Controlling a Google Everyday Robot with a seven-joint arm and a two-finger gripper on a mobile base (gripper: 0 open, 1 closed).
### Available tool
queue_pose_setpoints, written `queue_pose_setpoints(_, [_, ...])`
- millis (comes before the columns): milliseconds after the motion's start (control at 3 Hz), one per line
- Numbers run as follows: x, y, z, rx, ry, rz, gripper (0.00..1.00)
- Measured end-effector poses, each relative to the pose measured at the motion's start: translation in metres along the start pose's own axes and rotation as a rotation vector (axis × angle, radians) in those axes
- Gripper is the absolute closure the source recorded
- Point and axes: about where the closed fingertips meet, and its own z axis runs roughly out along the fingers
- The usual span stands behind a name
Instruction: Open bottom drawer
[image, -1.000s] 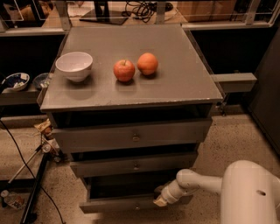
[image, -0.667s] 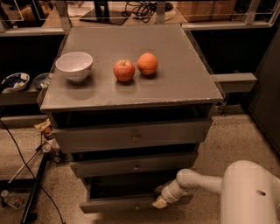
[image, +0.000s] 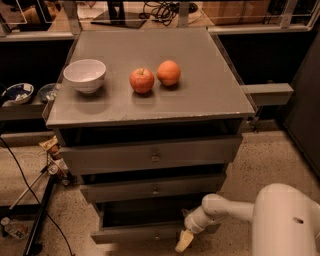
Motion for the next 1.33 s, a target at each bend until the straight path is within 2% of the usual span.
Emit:
queue_pose_setpoints(333, [-0.001,0.006,-0.008,-0.004,0.008,0.004,0.0])
queue_pose_setpoints(667, [0.003,0.021,-0.03,0.008,-0.031,0.063,0.0])
queue_pose_setpoints(1000, [0.003,0.021,-0.03,0.008,-0.031,0.063,0.0])
queue_pose_setpoints(1333, [0.008,0.016,-0.011,-0.029,-0.029,0.068,0.0])
